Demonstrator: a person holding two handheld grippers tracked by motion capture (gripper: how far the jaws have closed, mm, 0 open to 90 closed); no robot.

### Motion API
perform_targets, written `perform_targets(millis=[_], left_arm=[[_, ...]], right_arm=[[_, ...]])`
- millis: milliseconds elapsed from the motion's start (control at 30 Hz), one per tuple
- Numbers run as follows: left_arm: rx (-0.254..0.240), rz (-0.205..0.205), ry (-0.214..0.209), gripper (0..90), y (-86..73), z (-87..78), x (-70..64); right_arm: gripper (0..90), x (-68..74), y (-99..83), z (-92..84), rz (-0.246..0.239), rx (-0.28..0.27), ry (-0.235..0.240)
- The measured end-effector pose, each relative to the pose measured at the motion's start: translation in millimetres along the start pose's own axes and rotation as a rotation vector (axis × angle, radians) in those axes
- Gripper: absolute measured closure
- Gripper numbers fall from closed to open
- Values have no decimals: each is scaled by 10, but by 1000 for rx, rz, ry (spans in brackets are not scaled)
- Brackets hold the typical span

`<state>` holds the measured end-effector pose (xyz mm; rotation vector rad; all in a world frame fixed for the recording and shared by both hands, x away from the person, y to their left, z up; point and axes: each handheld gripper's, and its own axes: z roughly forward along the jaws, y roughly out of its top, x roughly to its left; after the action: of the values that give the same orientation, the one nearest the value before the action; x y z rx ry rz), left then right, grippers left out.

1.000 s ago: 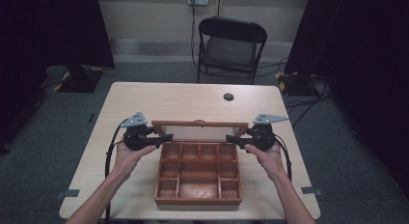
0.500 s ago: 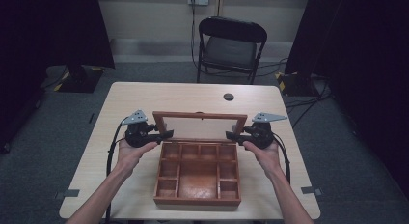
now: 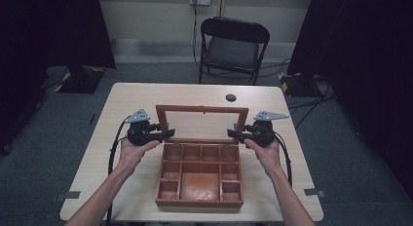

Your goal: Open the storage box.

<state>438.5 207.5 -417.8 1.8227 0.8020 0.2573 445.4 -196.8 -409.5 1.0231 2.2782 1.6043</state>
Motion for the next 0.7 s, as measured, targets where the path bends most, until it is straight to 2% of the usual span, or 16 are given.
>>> perform_targets(millis=[100,233,333,367,433,700], left_arm=[[0,-7,-1,531,3,20,18],[30,-7,1,525,-14,58,52],[32,-20,-2,525,-38,84,68],[30,-41,-2,527,-59,104,91],[34,-29,7,534,-70,121,94],[28,-48,10,561,-119,139,123]], right_arm=[[528,-14,33,19,-10,13,-8],[533,-44,50,41,-12,16,-7],[534,-52,50,48,-9,13,-7],[535,-65,48,61,-5,7,-12],[534,-72,46,71,-1,2,-16],[508,-77,11,112,3,11,-37]])
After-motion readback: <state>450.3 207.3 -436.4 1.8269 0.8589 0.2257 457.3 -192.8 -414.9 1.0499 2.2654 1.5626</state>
